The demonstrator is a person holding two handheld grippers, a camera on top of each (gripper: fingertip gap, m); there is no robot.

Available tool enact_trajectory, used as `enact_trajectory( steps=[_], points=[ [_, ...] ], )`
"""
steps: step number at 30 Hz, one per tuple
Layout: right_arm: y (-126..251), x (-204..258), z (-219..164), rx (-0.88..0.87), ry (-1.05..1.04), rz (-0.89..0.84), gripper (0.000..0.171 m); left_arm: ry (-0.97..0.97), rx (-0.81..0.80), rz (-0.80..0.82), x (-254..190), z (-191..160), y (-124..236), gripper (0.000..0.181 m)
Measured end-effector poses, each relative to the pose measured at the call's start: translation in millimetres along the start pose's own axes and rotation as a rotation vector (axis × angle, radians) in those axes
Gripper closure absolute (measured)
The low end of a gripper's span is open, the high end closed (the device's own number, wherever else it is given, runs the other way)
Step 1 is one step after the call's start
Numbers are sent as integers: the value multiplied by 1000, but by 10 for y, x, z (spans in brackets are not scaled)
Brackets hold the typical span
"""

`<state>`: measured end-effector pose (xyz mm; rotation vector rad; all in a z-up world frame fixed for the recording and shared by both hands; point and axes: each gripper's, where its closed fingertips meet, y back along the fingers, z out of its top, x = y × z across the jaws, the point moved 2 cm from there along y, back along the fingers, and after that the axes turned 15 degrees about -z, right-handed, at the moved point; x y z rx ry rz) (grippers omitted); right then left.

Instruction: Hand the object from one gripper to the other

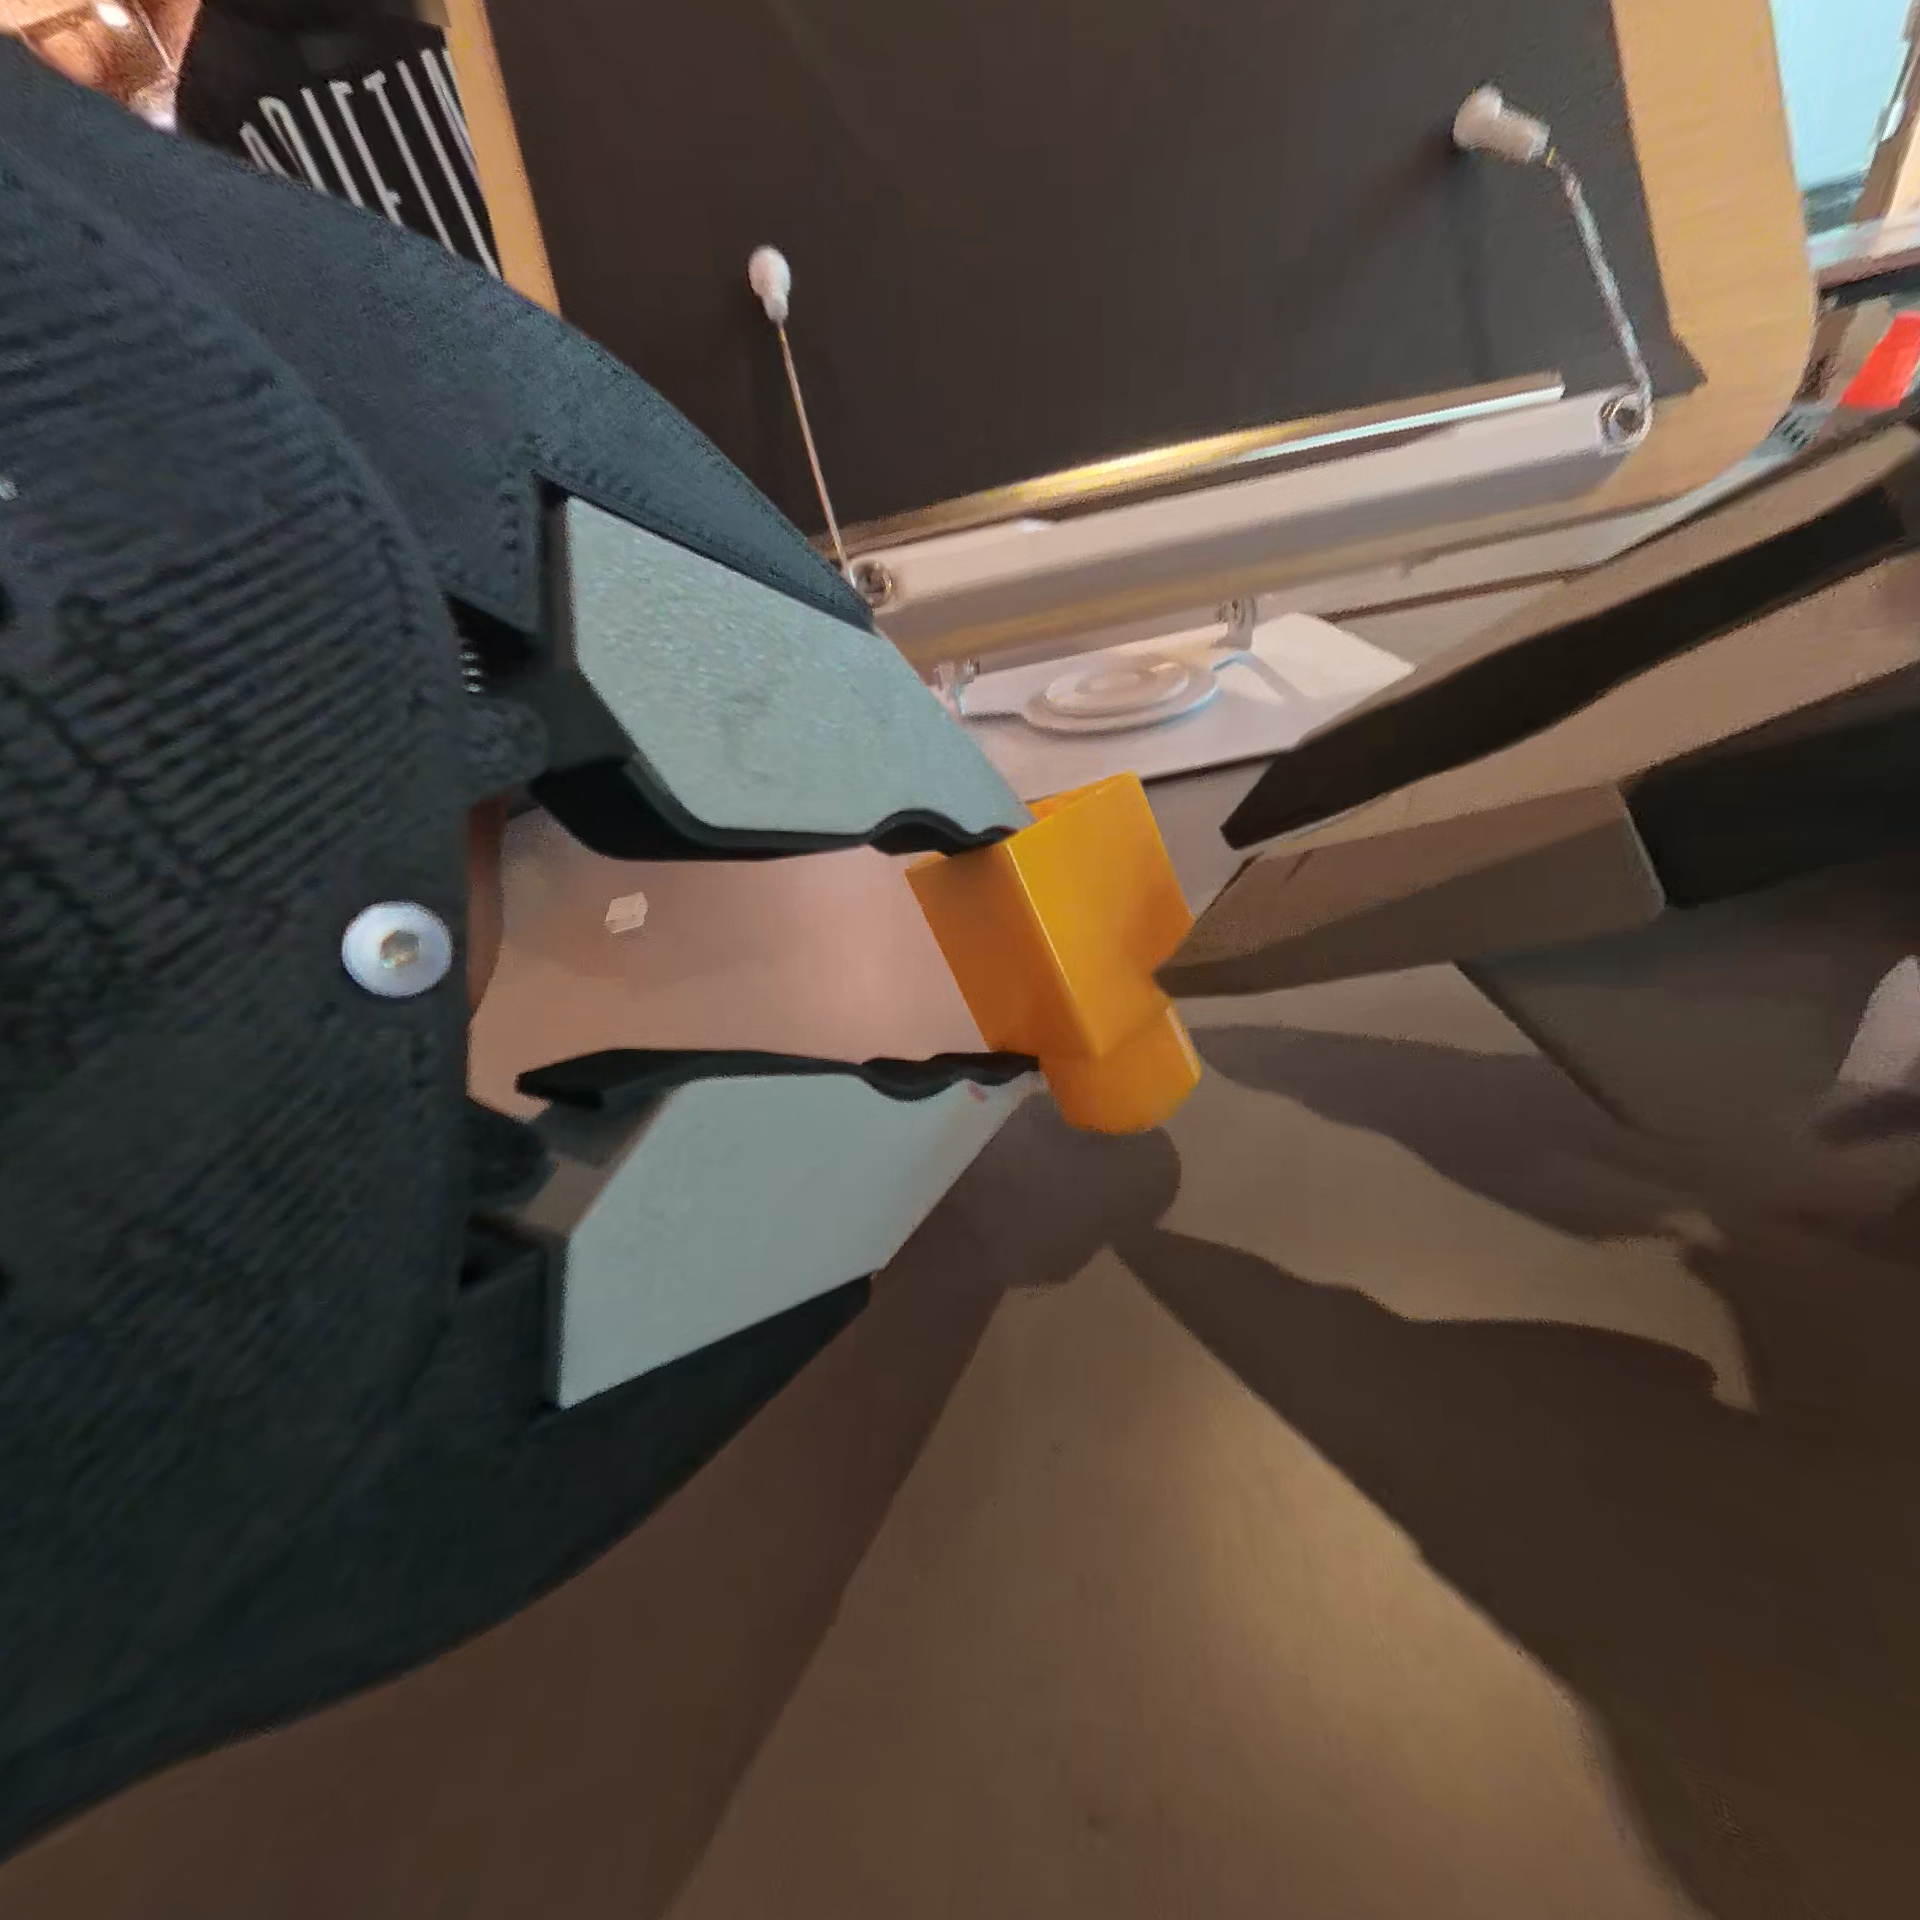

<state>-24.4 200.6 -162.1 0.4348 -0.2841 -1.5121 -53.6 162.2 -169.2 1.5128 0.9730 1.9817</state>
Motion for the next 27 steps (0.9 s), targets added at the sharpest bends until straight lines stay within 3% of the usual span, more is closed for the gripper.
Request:
enact_trajectory(
  steps=[7,12,21,27],
  points=[
    [-24,212,22,-11,70,77,124,-153,103,94,-88,-58,-5,146],
    [-11,278,37,-24,81,93,124,-54,-68,58,-172,88,47,125],
    [56,306,22,-43,101,54,125,14,-251,-3,-250,238,135,117],
    [78,206,54,-72,72,-2,124,324,-588,-23,-14,192,412,123]
  ],
)
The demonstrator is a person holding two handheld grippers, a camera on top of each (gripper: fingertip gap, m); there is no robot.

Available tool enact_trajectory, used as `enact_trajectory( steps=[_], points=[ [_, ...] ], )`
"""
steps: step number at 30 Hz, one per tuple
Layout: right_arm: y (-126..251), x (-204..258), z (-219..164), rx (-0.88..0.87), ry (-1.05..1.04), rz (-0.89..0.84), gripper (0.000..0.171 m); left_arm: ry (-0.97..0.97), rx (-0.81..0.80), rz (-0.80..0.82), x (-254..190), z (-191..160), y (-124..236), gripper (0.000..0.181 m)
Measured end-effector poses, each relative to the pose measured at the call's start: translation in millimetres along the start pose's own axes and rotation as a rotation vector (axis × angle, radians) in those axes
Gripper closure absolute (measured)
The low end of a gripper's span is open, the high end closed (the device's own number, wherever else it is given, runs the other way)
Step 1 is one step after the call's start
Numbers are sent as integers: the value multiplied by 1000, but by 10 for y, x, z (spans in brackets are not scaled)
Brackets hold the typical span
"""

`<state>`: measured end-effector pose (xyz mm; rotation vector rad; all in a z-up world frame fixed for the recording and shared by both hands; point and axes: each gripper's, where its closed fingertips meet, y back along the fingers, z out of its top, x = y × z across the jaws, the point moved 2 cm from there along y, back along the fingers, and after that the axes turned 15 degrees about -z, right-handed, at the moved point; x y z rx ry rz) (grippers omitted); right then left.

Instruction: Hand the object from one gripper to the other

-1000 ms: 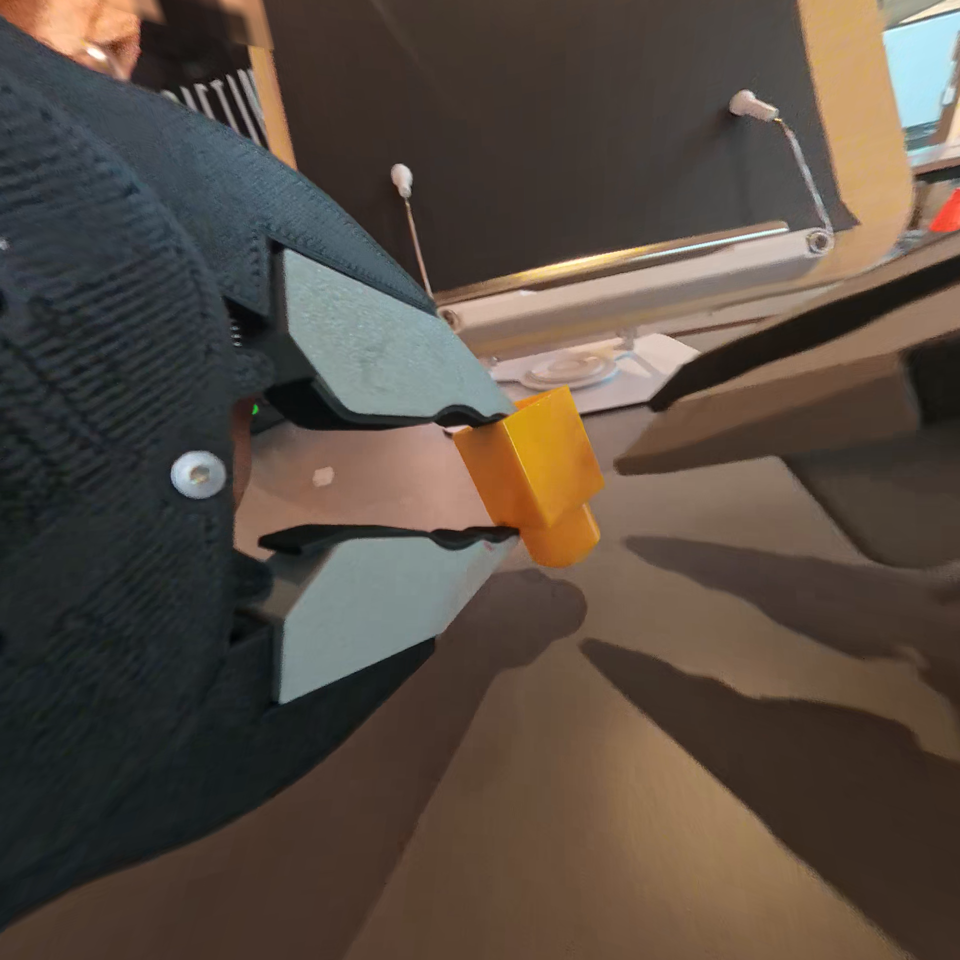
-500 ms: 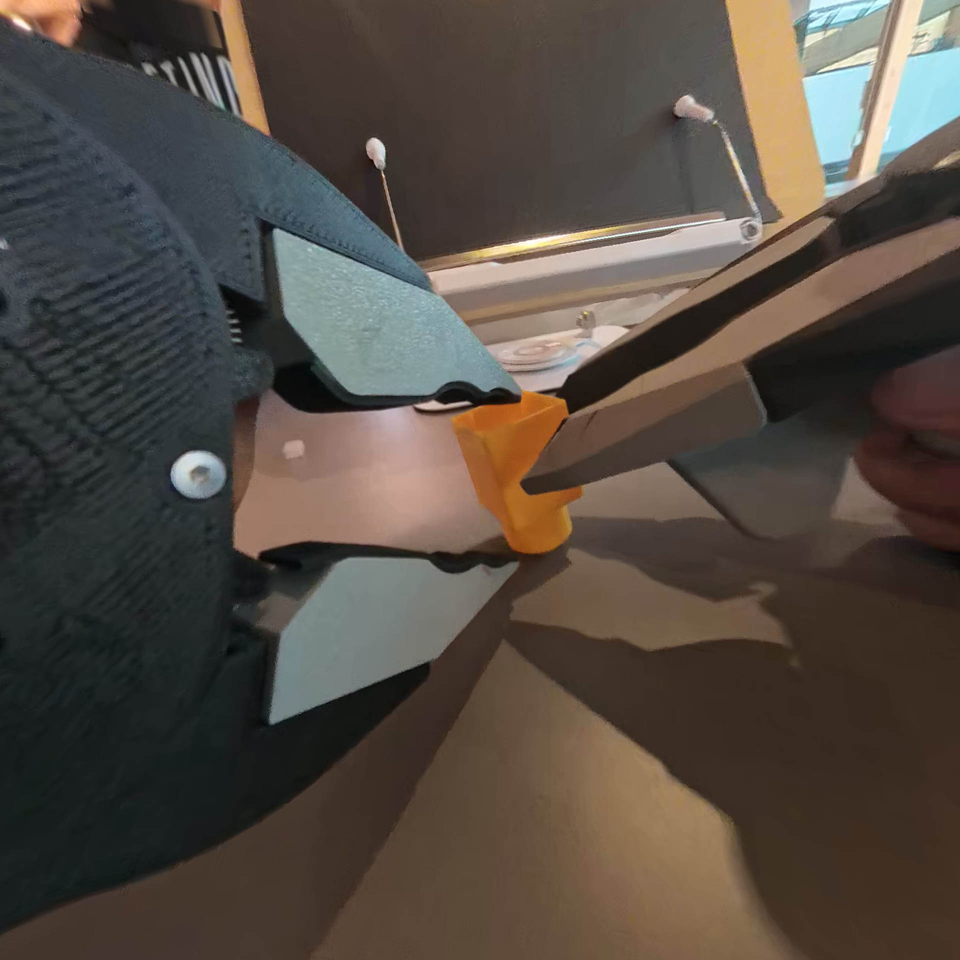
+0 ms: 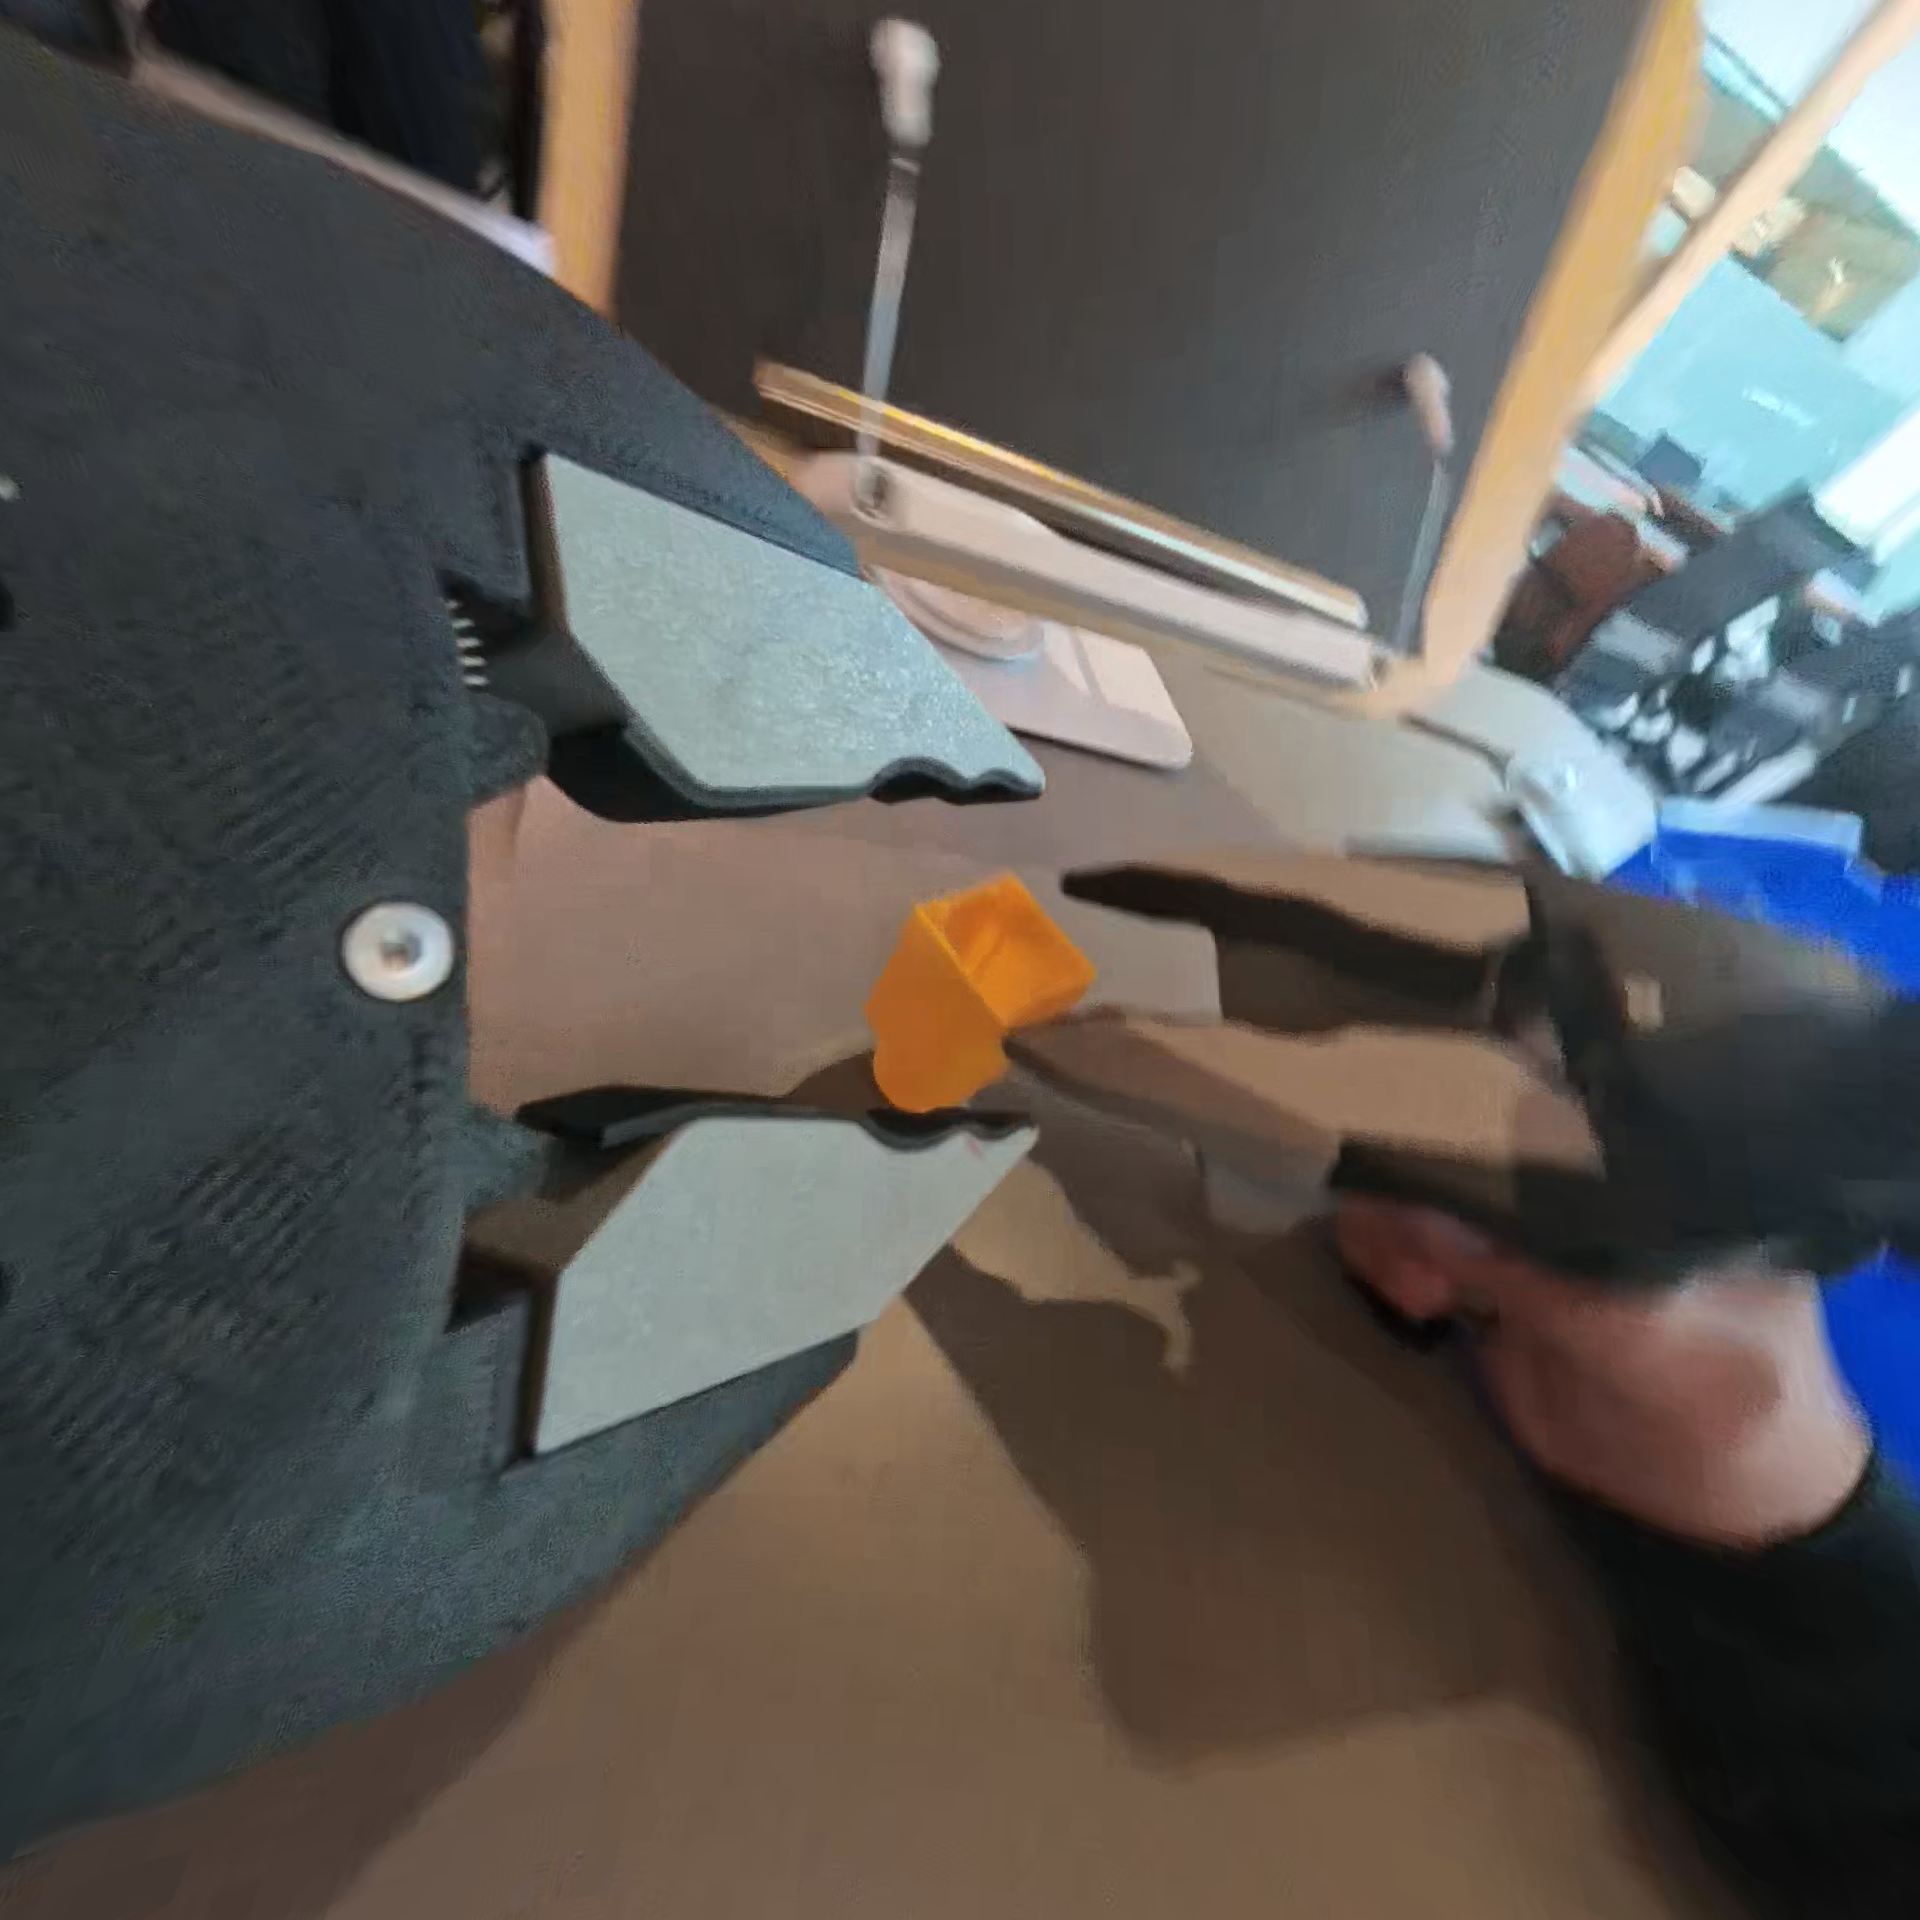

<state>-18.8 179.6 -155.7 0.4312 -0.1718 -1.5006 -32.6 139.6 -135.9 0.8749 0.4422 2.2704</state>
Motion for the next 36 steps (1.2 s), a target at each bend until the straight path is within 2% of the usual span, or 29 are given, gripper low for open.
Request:
enact_trajectory(
  steps=[3,5,10,13,16,19,26,31,36],
  points=[
    [6,-154,-2,-10,-10,-76,124,258,-139,140,400,-178,176,135],
    [20,-269,-8,-19,-6,-141,123,406,-199,280,644,-382,260,152],
    [33,-504,-23,-28,-16,-264,125,600,-293,355,879,-652,404,161],
    [11,-571,-21,-29,-38,-266,124,637,-312,387,951,-714,454,171],
    [5,-663,4,-50,-66,-288,126,605,-247,400,967,-748,396,172],
    [29,-803,21,-71,-98,-360,124,569,-215,521,1034,-790,474,181],
    [91,-838,-8,-54,-55,-482,127,656,-338,689,1119,-864,780,181],
    [124,-666,40,-82,-93,-447,127,660,-327,731,1061,-840,809,181],
    [169,-671,43,-95,-152,-443,125,696,-372,647,940,-750,762,181]
  ],
)
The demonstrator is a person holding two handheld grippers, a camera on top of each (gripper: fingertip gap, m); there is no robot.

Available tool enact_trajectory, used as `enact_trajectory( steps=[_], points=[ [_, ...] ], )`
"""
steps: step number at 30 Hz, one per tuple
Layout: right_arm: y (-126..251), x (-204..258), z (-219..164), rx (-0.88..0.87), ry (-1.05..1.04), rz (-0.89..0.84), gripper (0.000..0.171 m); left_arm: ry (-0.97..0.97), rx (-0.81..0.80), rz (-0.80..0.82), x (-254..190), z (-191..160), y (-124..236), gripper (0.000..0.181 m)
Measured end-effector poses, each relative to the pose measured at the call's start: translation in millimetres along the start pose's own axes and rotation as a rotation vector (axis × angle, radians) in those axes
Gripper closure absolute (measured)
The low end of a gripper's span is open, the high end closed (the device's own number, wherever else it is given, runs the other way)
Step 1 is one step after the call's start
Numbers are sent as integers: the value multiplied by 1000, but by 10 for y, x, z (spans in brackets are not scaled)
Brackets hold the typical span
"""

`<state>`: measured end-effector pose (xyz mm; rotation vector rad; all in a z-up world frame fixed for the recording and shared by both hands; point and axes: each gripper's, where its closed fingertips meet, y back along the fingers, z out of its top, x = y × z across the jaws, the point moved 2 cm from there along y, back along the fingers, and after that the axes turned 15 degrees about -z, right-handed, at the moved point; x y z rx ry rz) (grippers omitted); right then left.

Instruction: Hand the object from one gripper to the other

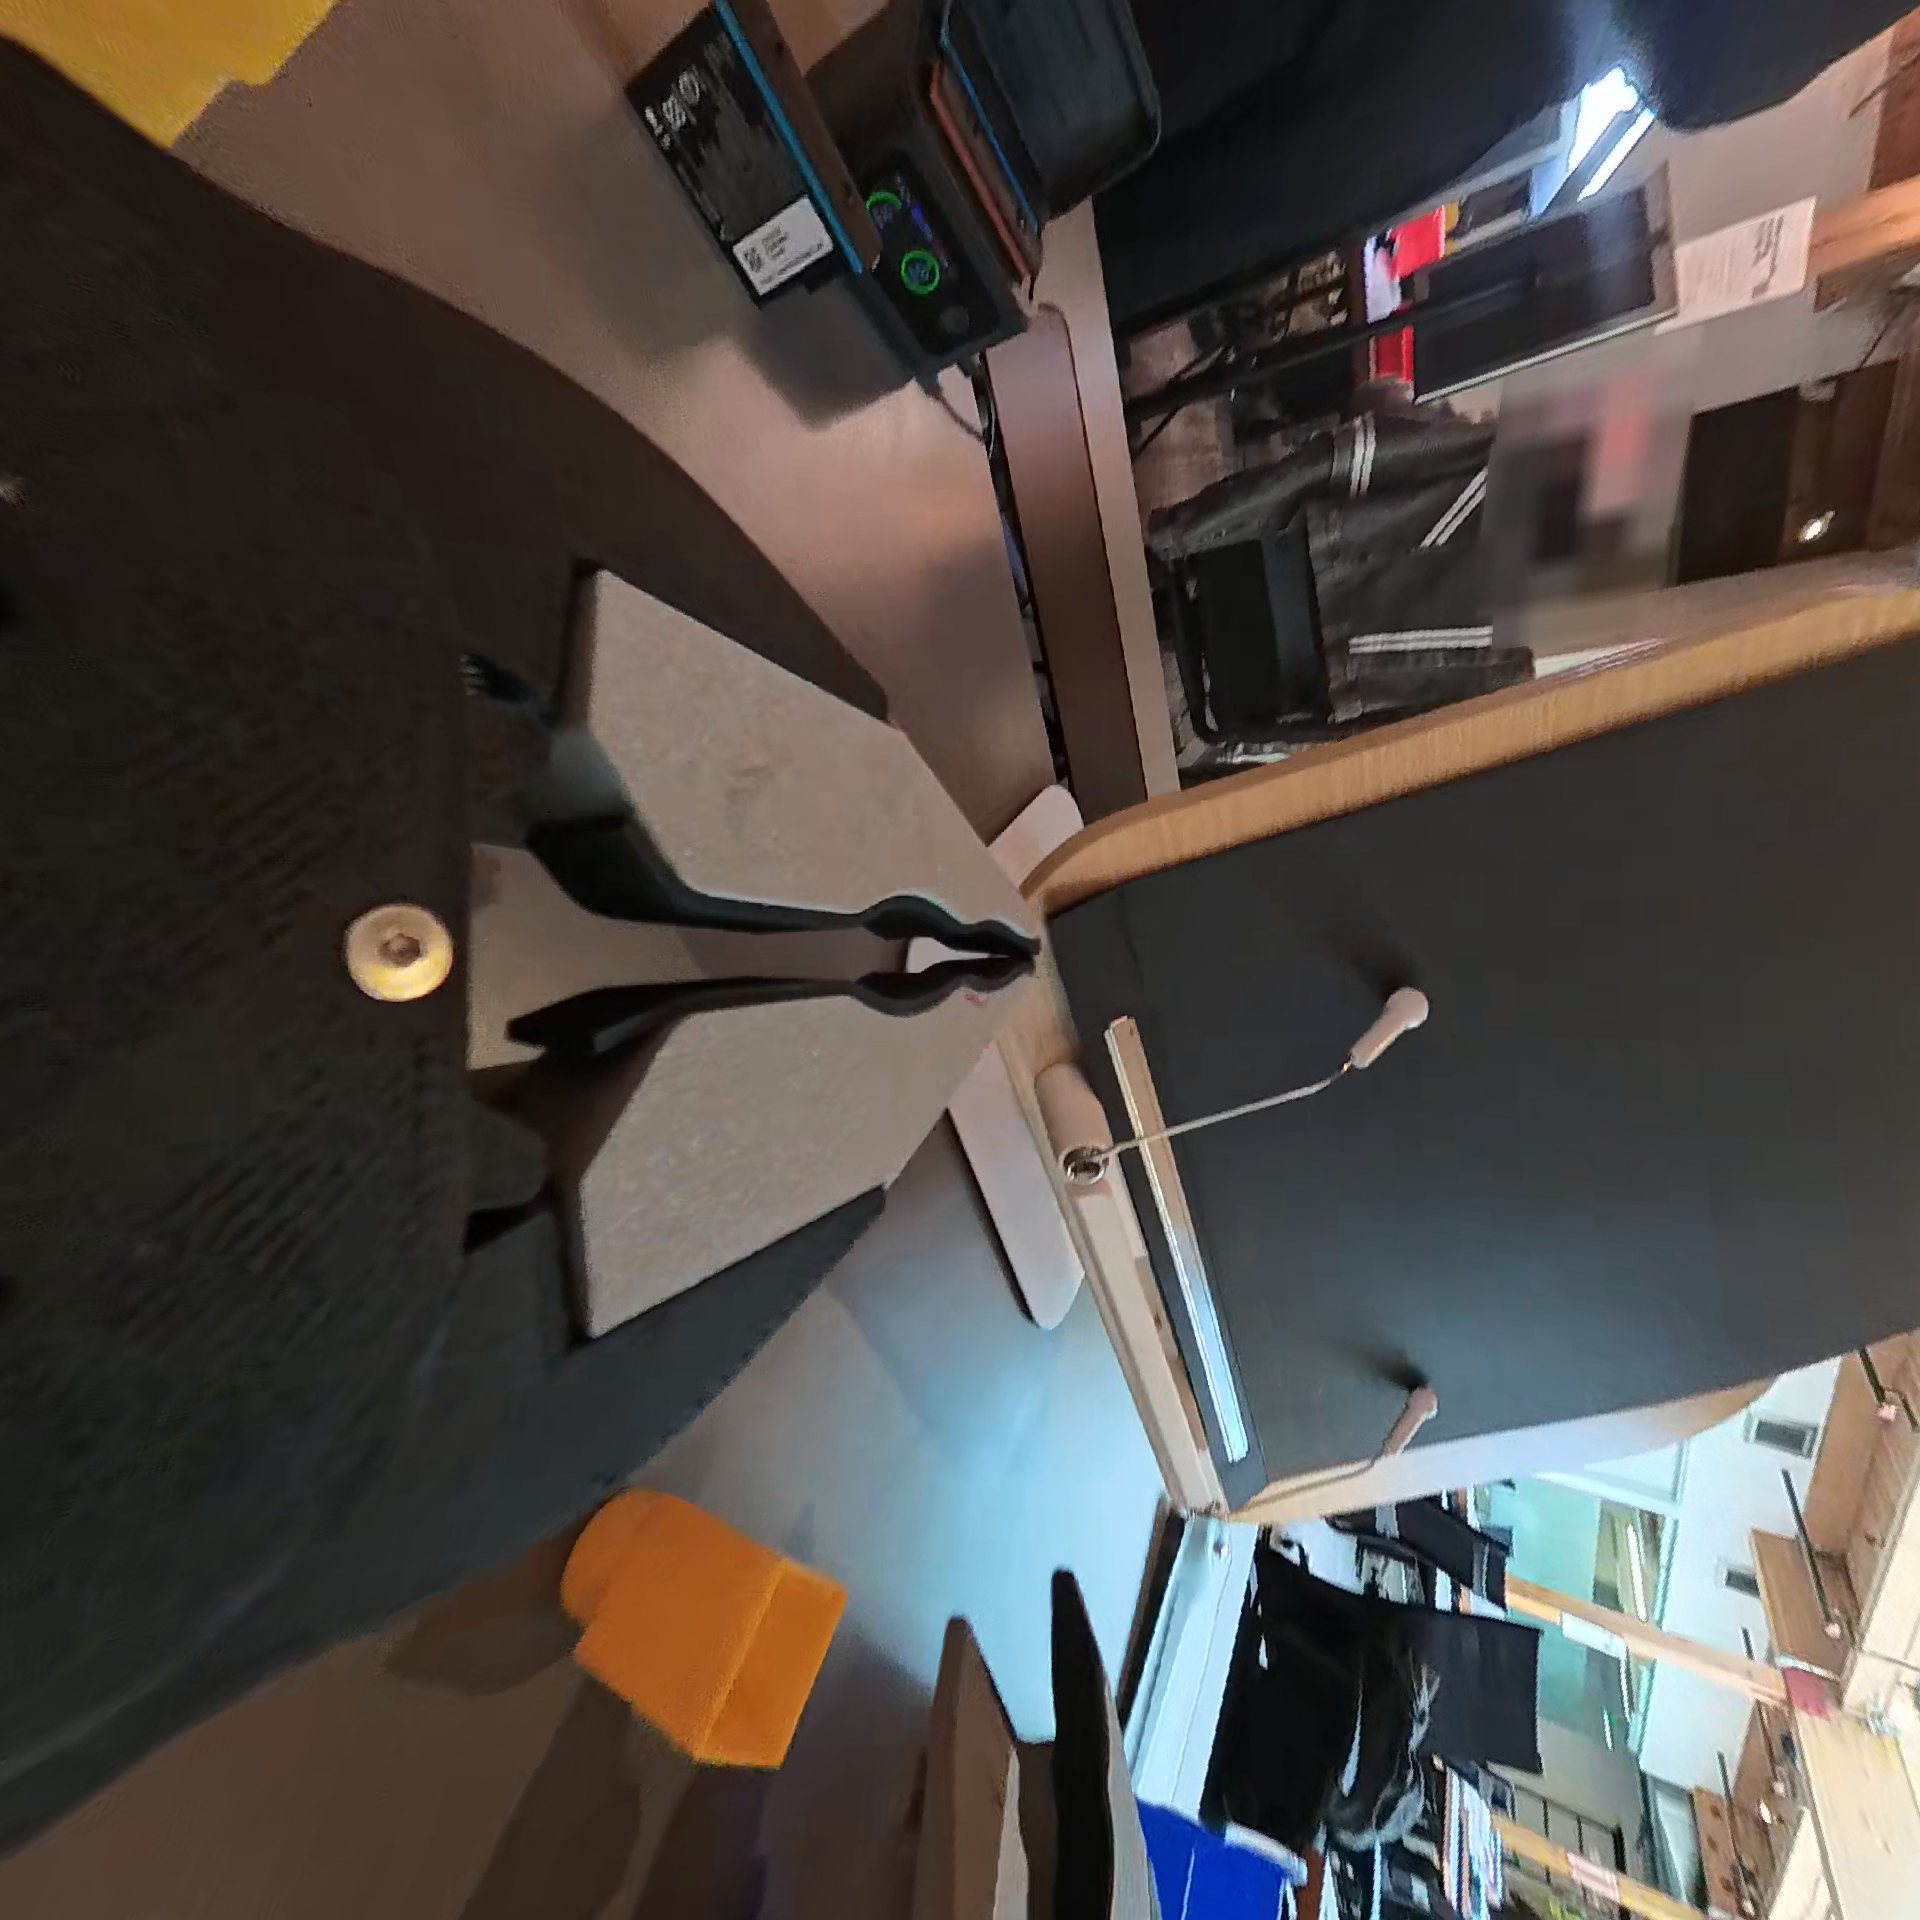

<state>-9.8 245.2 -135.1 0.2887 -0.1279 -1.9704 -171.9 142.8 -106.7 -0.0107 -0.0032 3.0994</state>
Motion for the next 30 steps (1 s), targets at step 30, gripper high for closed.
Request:
enact_trajectory(
  steps=[30],
  points=[
    [389,459,-14,6,-69,87,119,94,208,-253,-1036,-252,99,181]
  ],
)
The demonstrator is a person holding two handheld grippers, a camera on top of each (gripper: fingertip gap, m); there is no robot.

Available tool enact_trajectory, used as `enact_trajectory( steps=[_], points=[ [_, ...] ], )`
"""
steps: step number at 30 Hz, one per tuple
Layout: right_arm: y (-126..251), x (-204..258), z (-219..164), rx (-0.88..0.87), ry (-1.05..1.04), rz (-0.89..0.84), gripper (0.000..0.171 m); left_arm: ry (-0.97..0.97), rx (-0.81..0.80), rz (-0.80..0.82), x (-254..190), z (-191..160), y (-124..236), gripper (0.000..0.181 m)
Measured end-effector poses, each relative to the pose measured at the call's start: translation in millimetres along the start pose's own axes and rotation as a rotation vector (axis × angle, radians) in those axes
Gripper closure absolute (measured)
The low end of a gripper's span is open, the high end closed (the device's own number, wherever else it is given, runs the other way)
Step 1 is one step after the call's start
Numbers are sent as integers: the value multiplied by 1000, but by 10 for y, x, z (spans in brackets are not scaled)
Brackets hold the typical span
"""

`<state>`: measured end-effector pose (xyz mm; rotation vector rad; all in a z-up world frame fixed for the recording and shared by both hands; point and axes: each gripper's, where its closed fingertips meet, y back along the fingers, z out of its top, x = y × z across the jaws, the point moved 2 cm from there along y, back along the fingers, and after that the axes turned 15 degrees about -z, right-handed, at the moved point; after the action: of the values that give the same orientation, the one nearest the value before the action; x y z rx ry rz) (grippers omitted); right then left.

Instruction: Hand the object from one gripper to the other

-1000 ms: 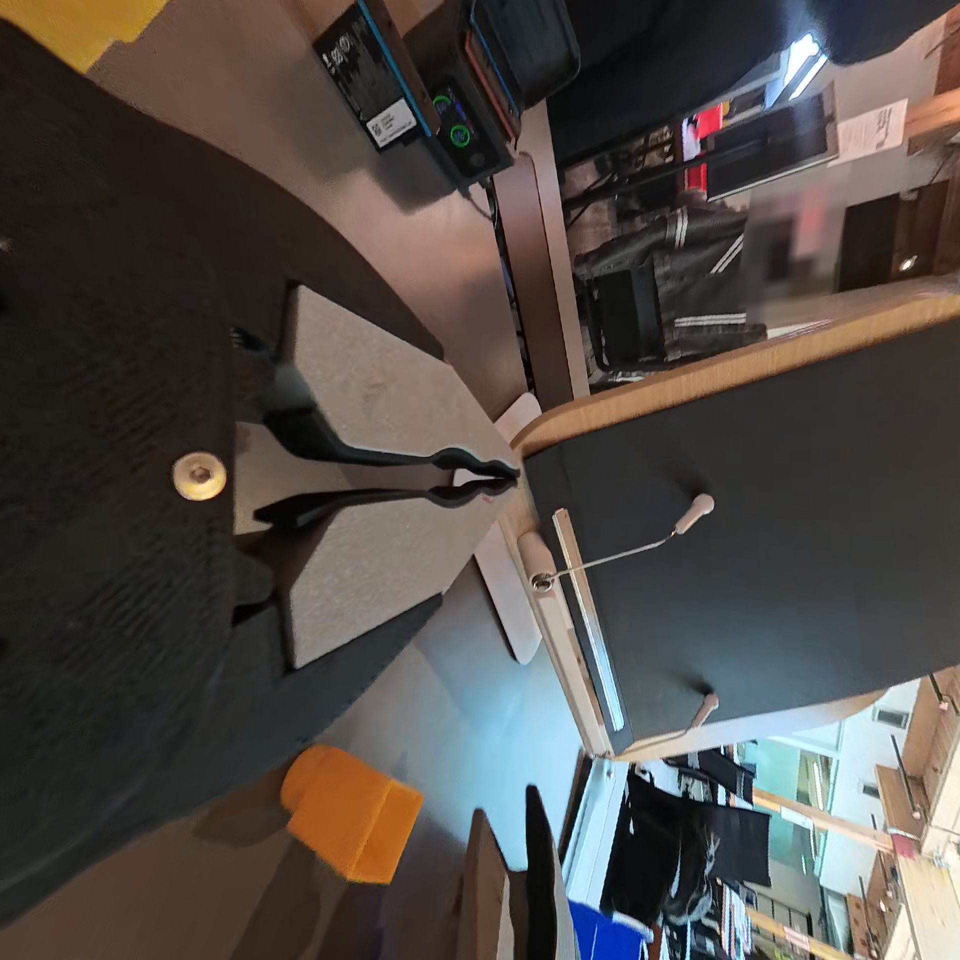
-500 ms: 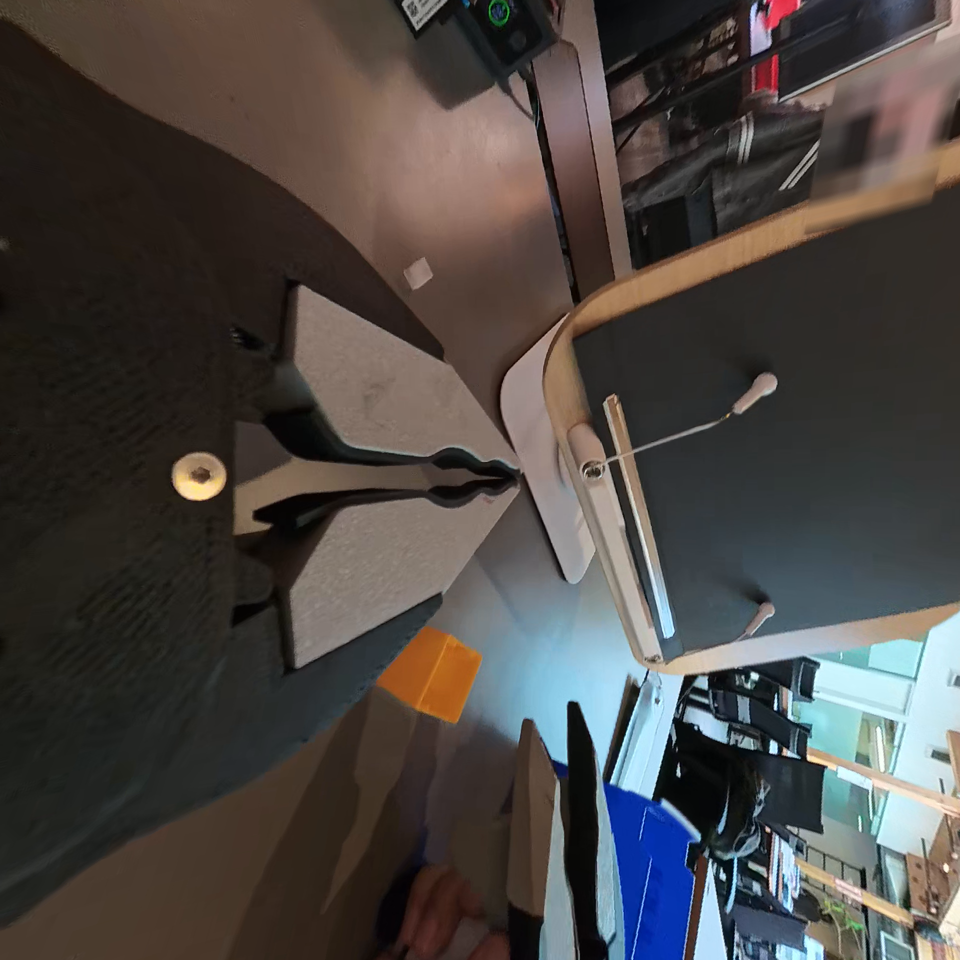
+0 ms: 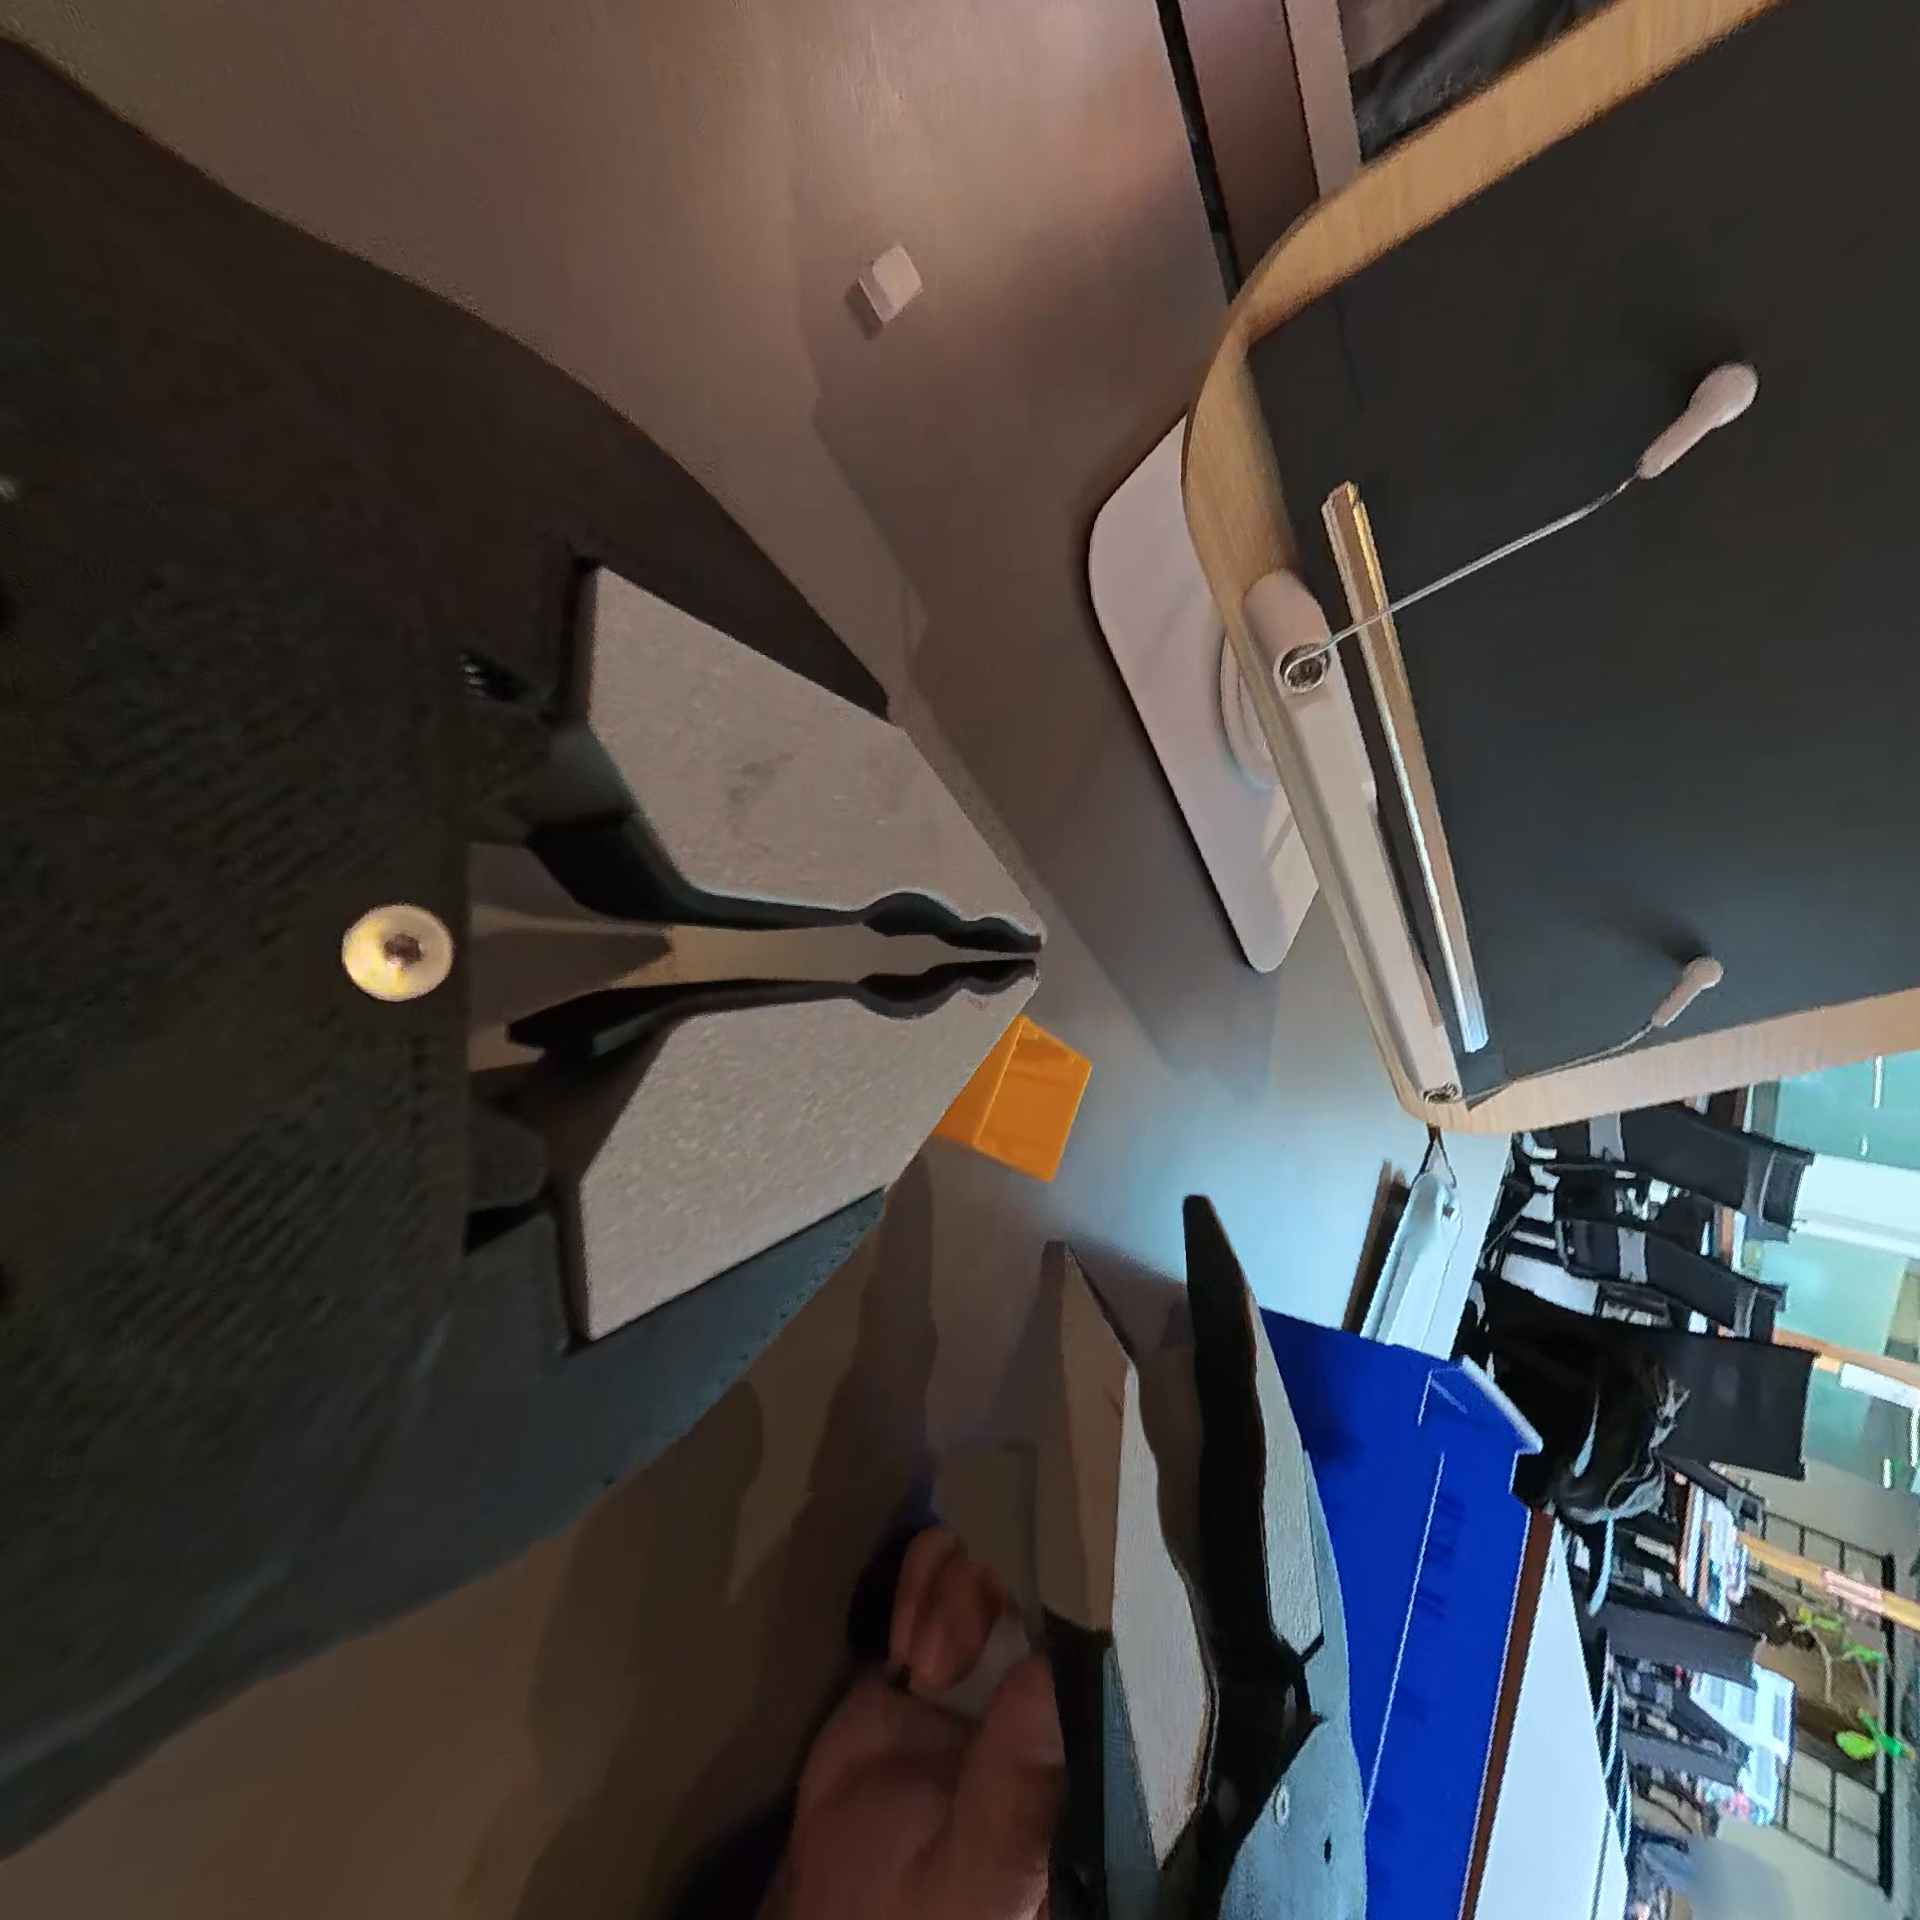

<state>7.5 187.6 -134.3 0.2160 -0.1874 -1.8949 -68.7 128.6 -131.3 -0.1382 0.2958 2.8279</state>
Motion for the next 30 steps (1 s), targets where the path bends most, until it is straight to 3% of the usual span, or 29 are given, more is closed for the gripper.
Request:
enact_trajectory(
  steps=[8,14,17,20,25,30],
  points=[
    [-9,79,44,-28,-4,99,114,204,65,-198,29,-105,-143,174],
    [-133,68,81,-41,27,184,111,62,39,-266,-17,16,-279,181],
    [-202,77,117,-54,27,238,111,-96,-16,-219,-49,110,-248,181],
    [-248,128,123,-49,34,305,108,-101,-78,-123,45,174,-172,181],
    [-238,188,129,-39,20,373,106,-81,21,-99,47,61,-197,181],
    [-290,34,6,93,-74,230,111,-94,106,-85,-45,-52,-182,181]
  ],
)
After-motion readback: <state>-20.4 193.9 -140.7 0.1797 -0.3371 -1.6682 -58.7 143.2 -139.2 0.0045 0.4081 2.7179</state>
